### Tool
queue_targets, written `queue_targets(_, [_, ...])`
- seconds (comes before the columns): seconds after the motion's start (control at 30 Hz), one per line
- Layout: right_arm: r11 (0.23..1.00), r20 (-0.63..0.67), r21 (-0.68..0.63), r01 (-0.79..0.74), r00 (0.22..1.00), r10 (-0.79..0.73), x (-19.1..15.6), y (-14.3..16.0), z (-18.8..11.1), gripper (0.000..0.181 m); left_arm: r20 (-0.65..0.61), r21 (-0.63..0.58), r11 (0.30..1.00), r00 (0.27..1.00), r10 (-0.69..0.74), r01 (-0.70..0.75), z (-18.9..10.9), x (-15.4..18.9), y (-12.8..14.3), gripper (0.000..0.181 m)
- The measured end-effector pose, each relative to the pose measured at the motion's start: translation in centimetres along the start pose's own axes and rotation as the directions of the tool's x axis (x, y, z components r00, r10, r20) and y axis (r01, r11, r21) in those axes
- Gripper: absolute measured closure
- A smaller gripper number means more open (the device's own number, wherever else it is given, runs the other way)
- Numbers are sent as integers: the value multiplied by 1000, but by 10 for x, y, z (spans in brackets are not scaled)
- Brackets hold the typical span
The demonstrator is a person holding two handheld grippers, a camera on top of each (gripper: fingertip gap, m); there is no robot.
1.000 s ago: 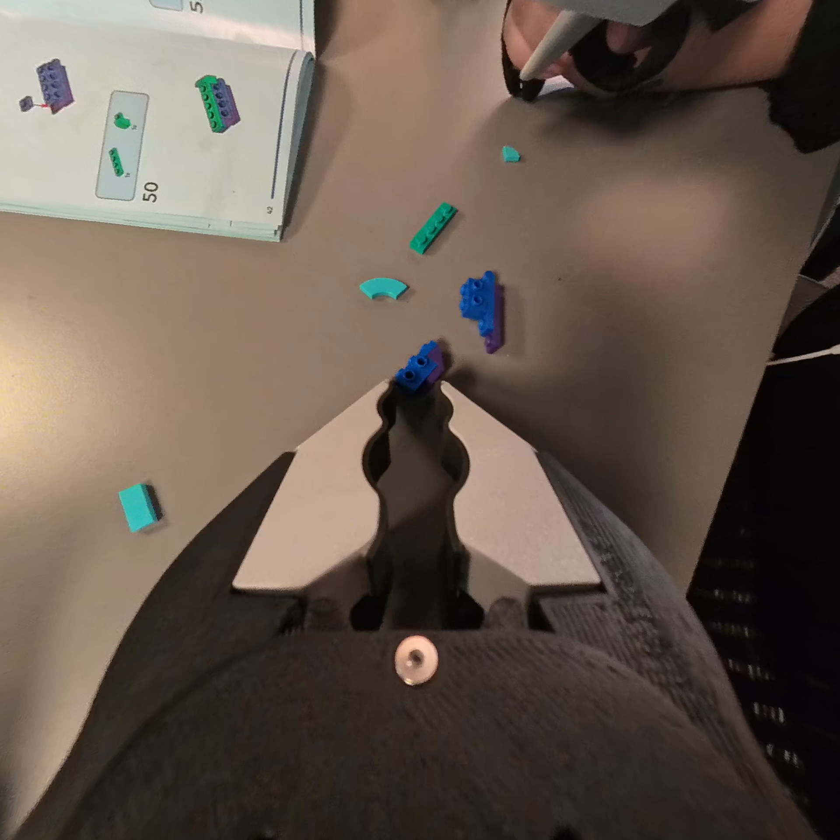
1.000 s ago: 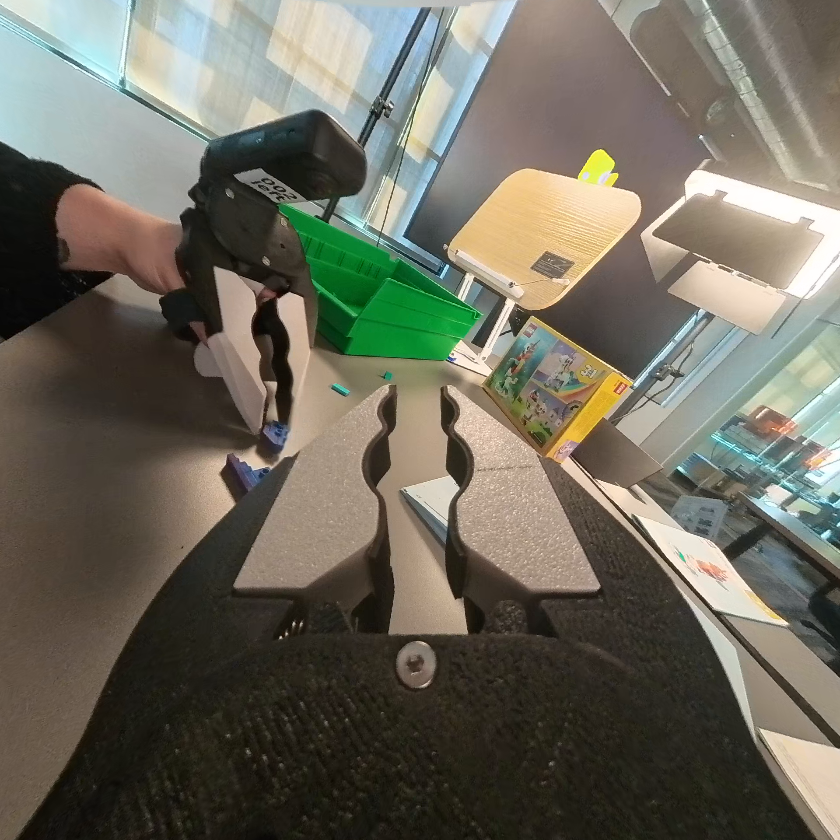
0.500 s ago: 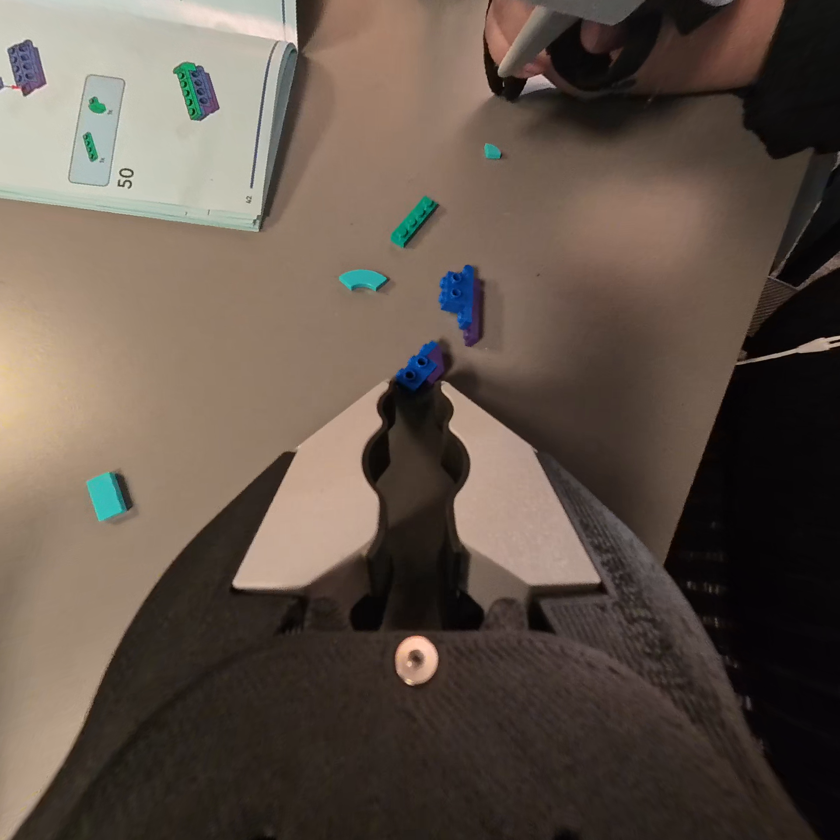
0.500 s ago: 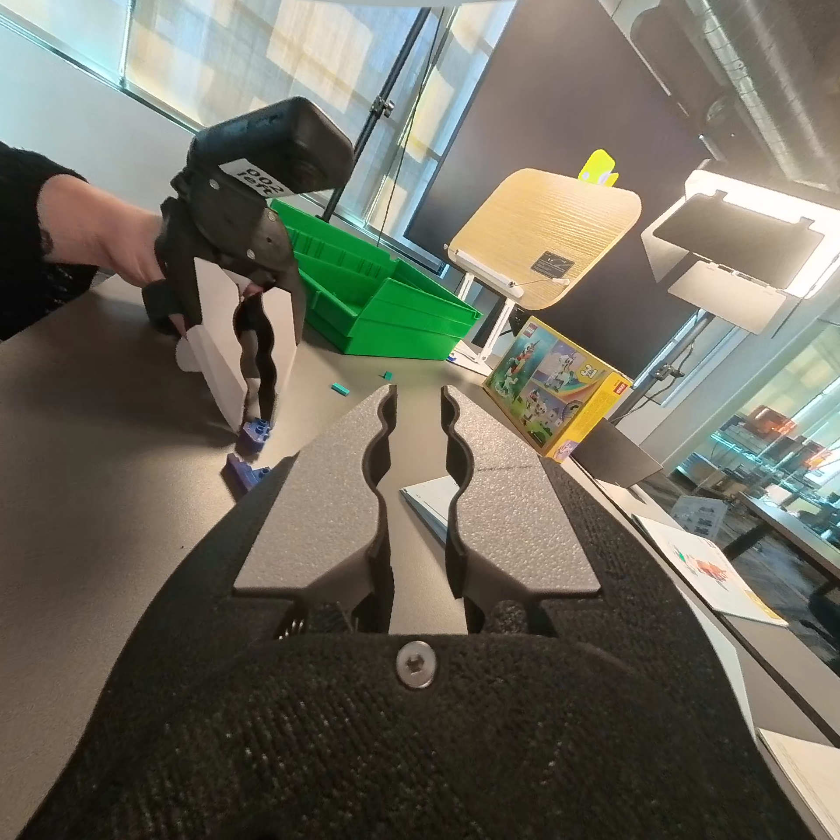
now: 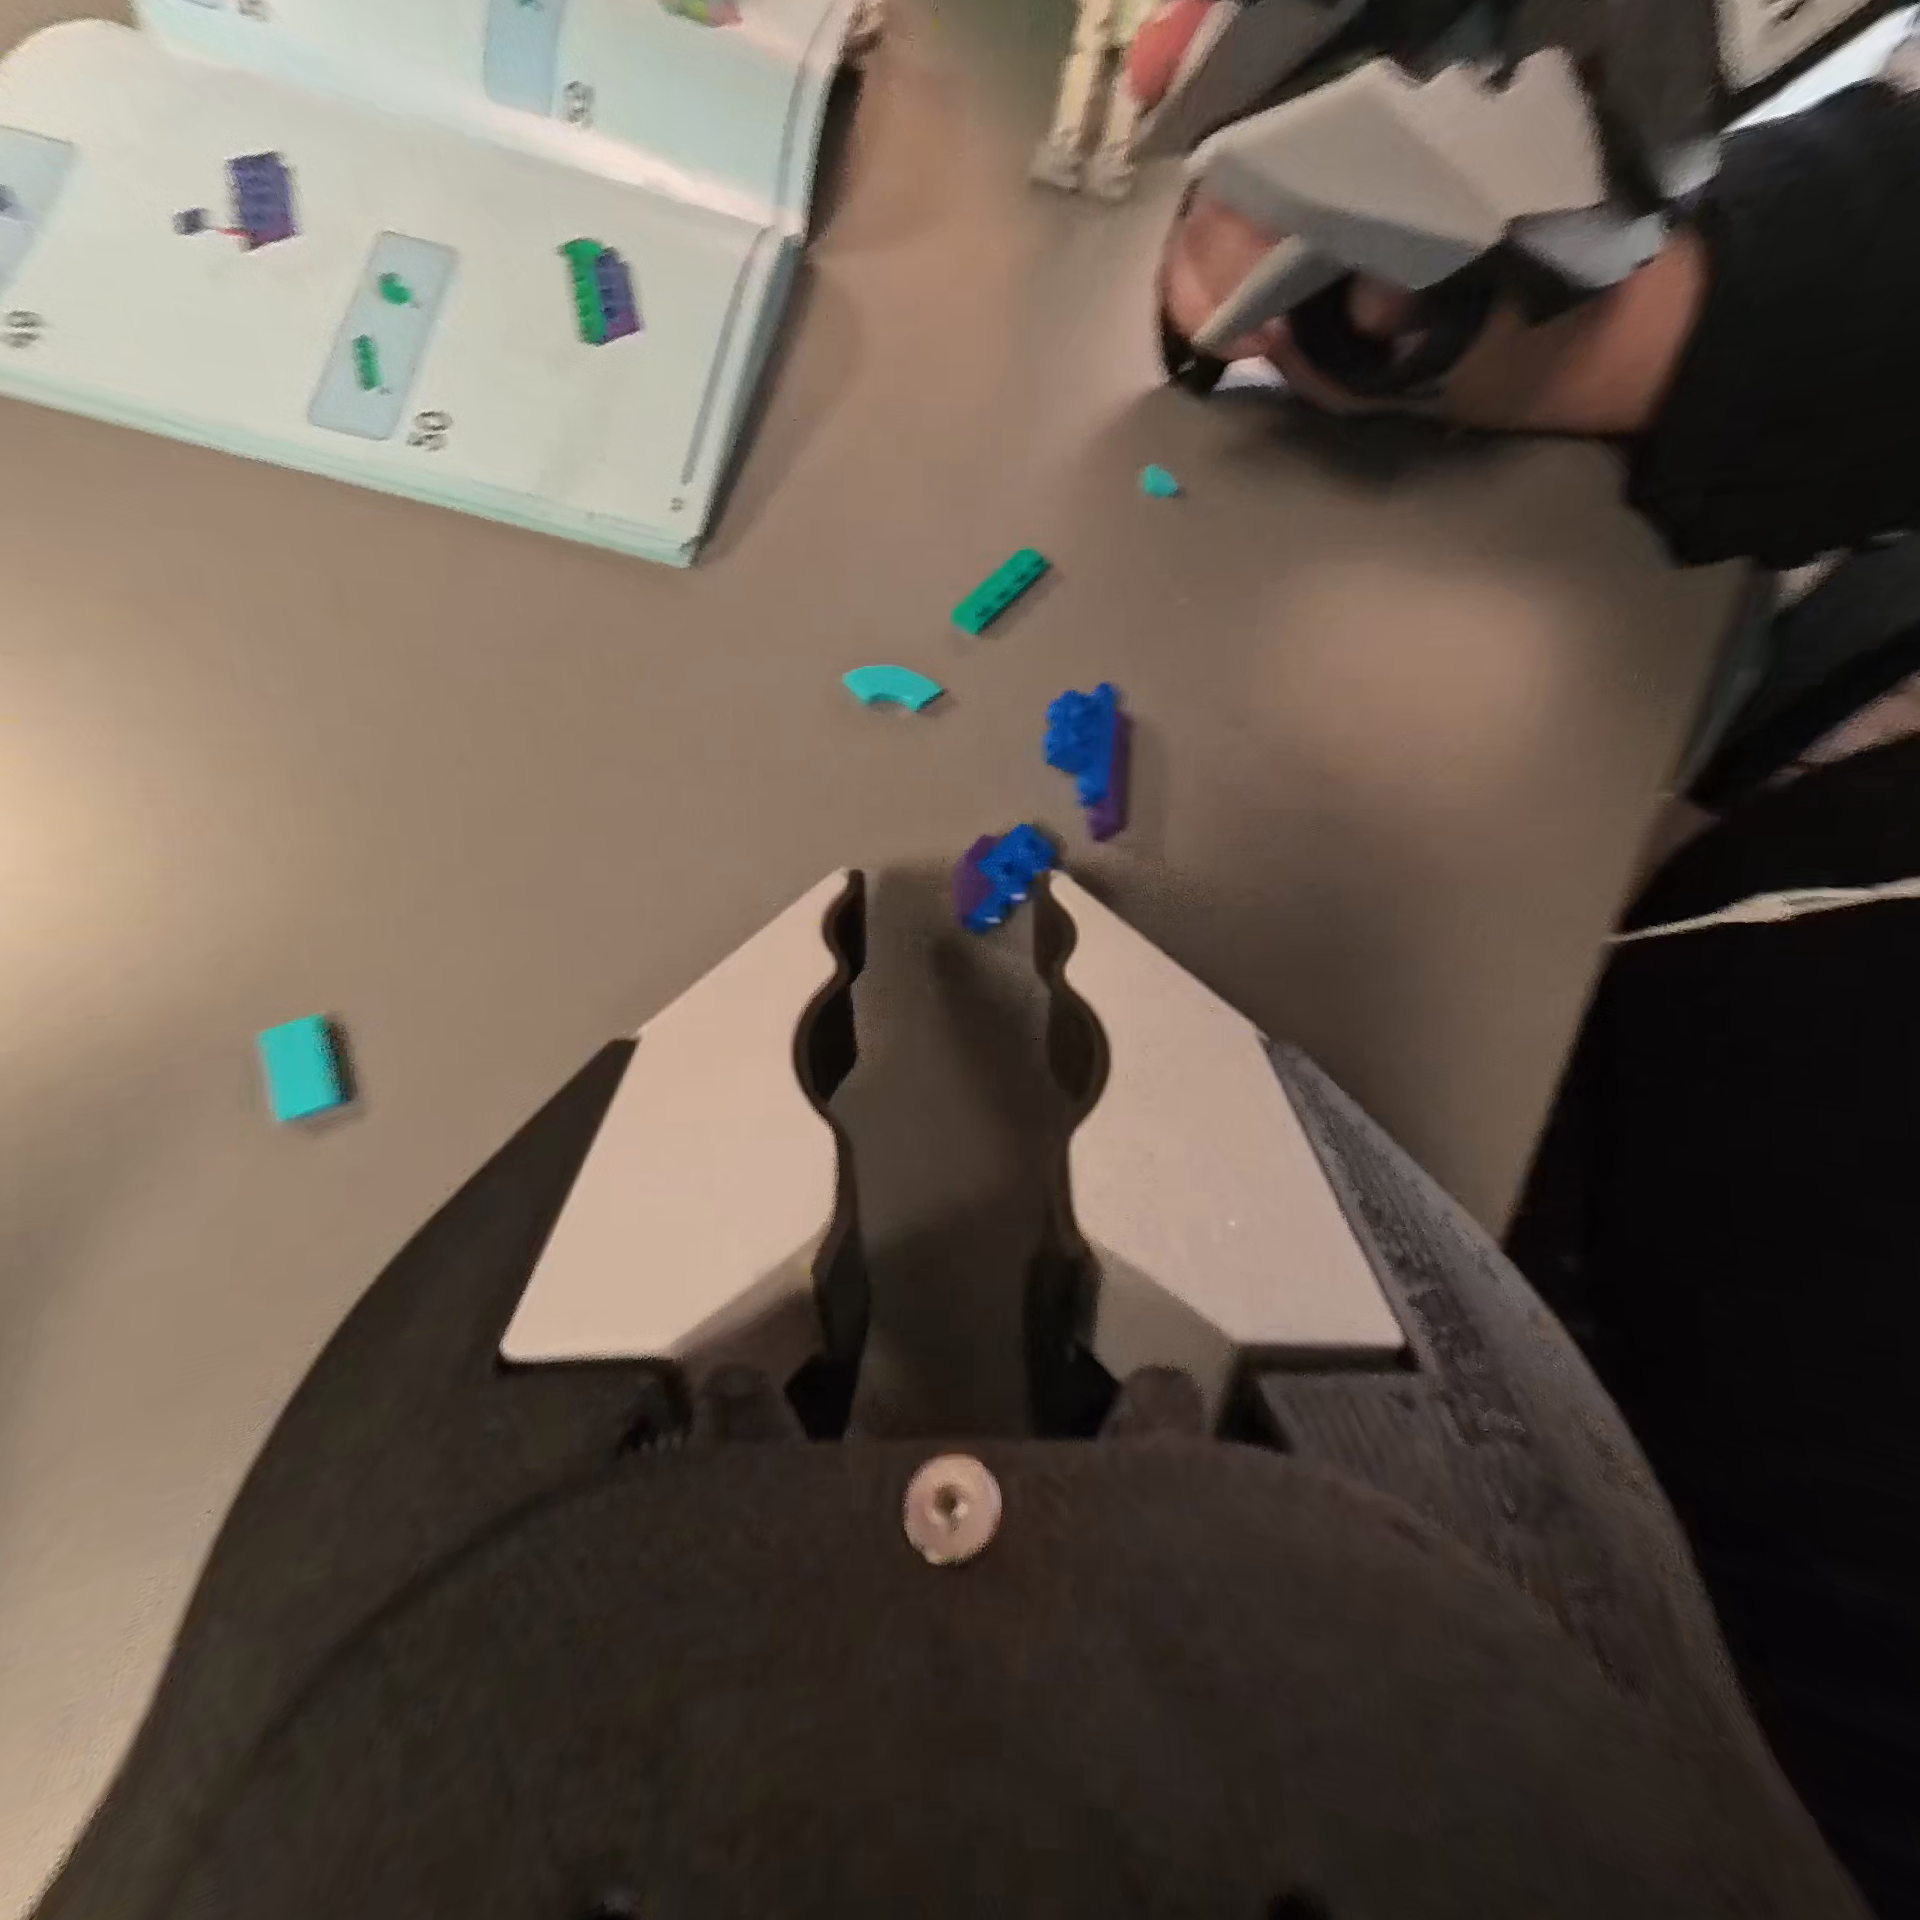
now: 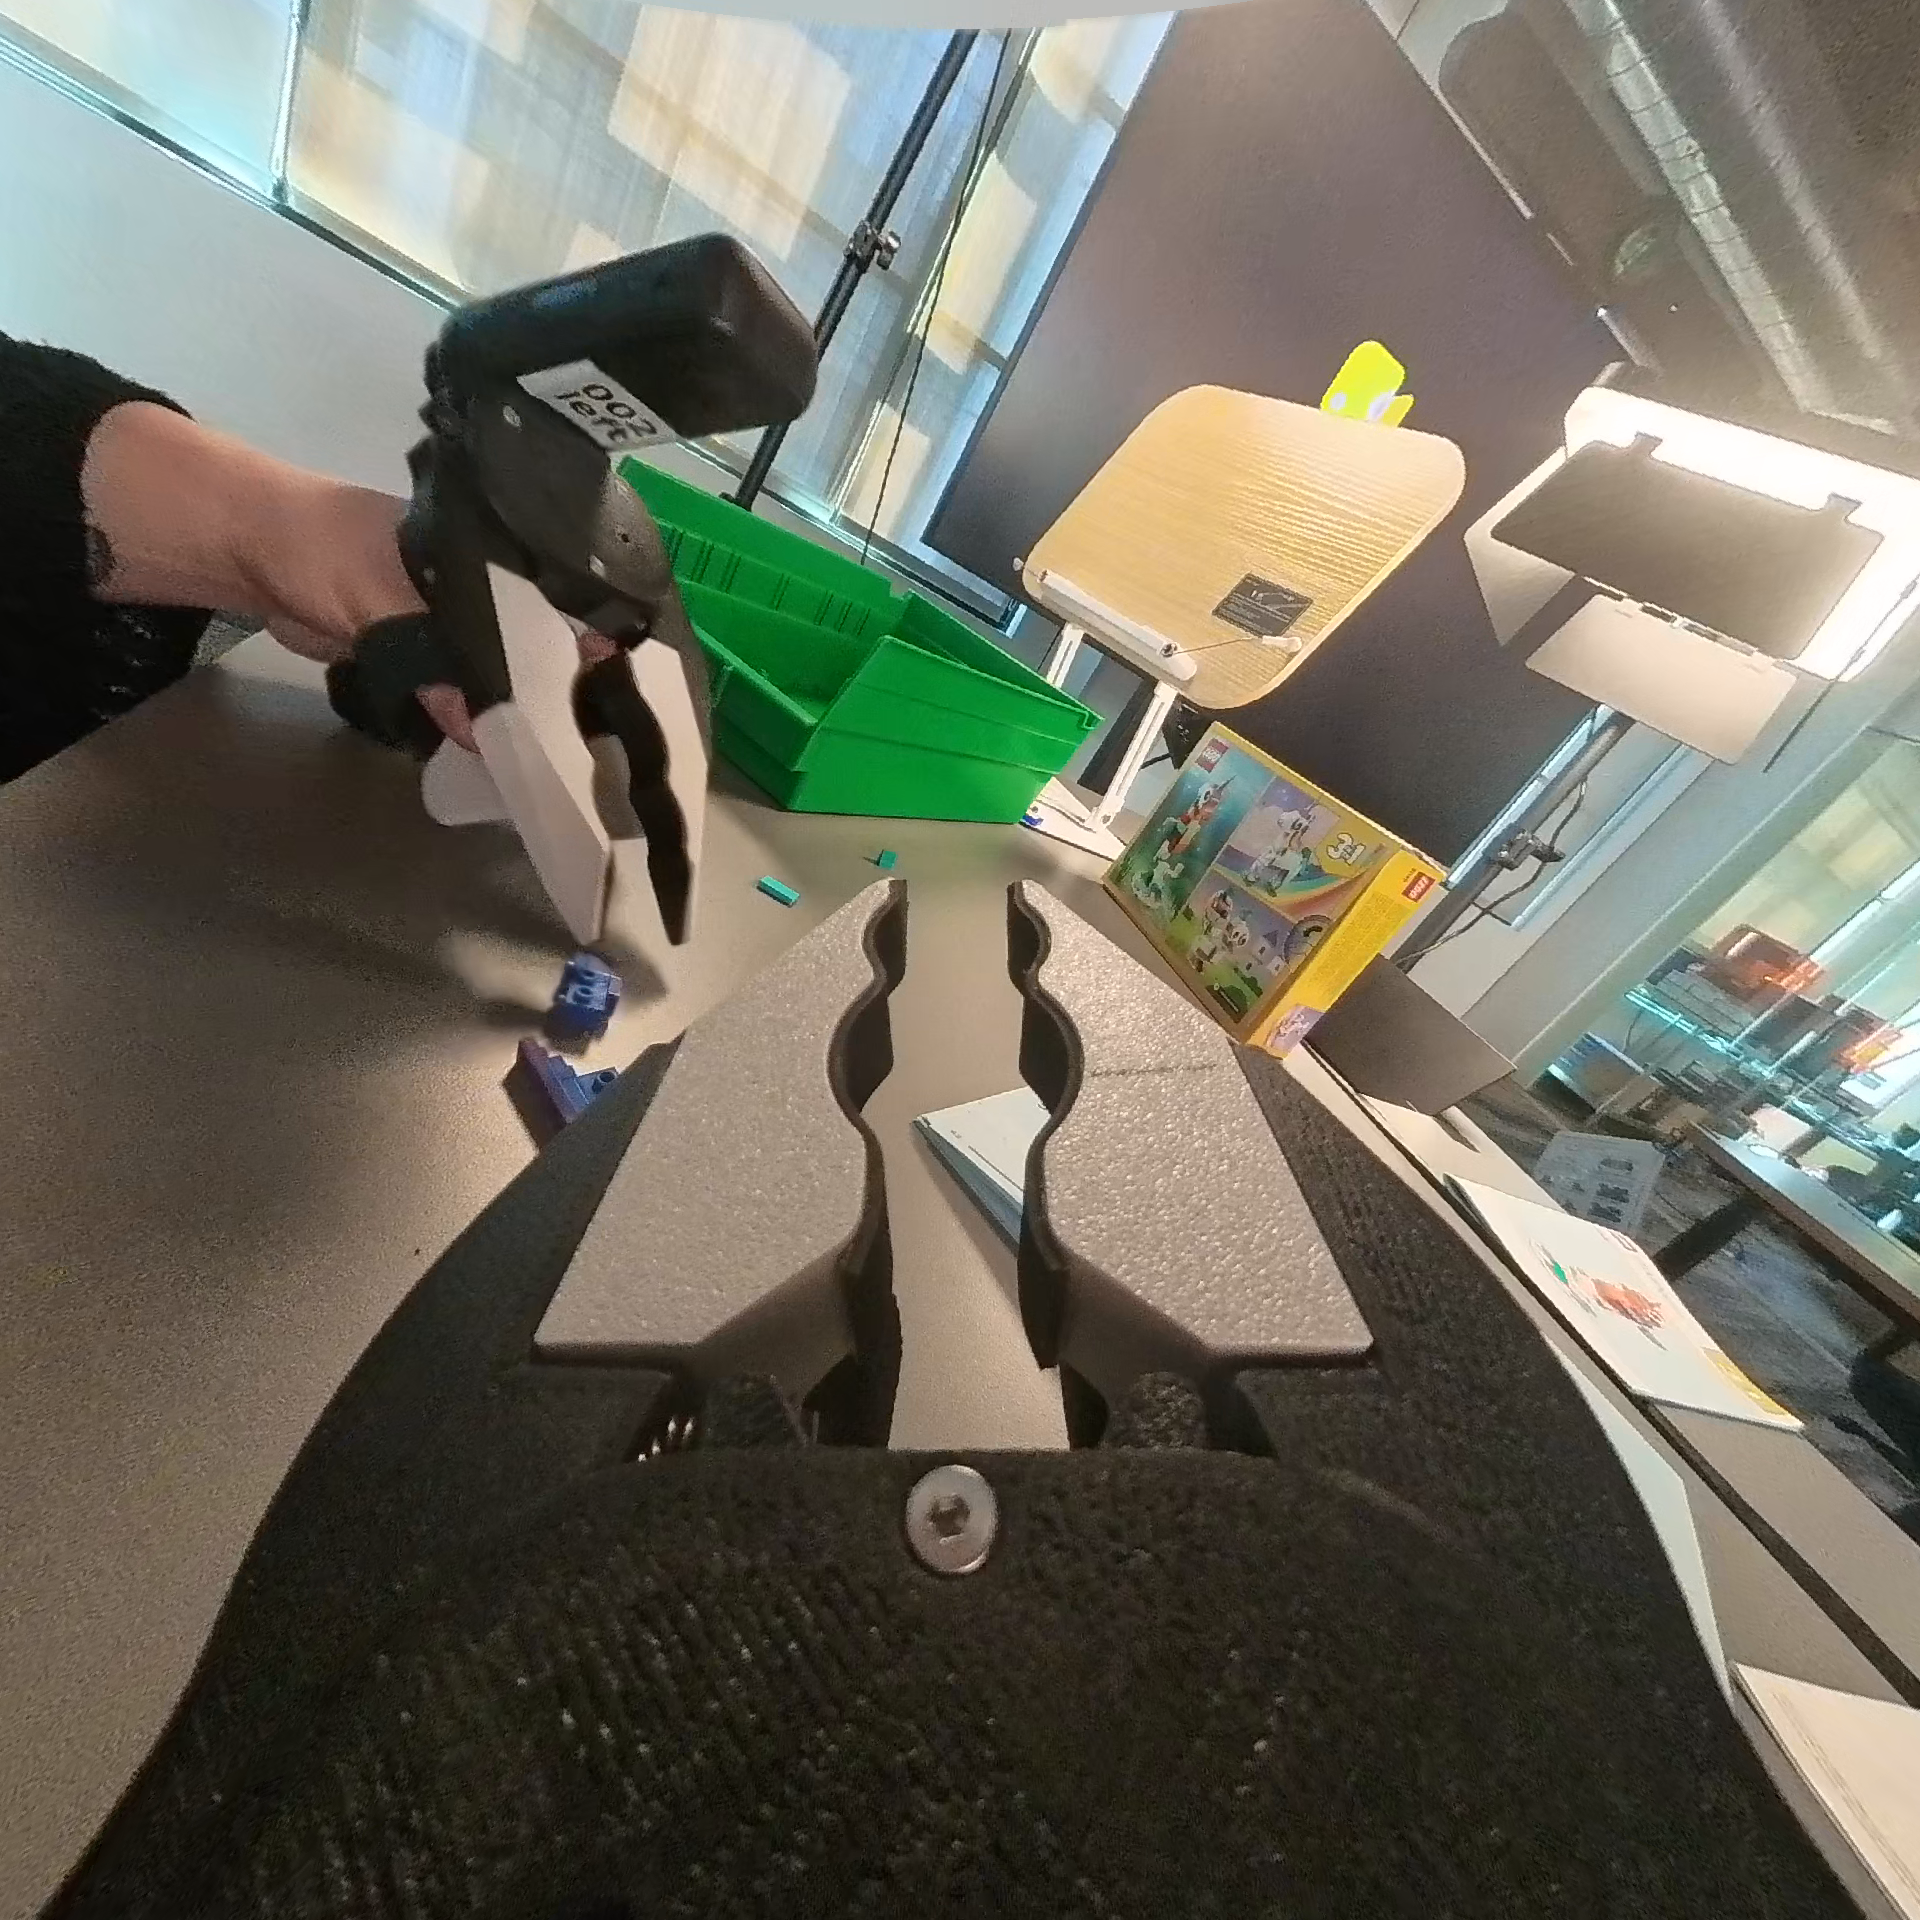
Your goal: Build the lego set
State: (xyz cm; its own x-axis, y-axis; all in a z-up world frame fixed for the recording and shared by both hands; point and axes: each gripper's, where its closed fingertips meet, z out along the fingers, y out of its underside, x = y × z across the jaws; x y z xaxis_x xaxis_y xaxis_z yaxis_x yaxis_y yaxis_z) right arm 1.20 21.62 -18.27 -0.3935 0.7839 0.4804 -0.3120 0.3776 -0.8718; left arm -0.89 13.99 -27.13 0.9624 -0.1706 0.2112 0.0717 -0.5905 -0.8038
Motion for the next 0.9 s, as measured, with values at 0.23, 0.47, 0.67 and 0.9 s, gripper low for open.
queue_targets(0.23, [1000, 6, 1, 0, 1000, 0, -1, 1, 1, 164, -9, -76, 990, 993, 118, -118, 4, 4, 10, 154])
queue_targets(0.47, [999, 114, 26, -32, 993, 29, -12, -4, -3, 162, -33, -119, 977, 984, 177, -179, 9, 3, 13, 159])
queue_targets(0.67, [994, 400, -105, -37, 913, 76, -47, 13, 3, 156, -34, -119, 974, 981, 191, -194, 10, 5, 14, 162])
queue_targets(0.9, [965, 595, -256, 51, 796, 115, -80, 38, 10, 150, -43, -119, 972, 979, 198, -202, 9, 9, 15, 161])
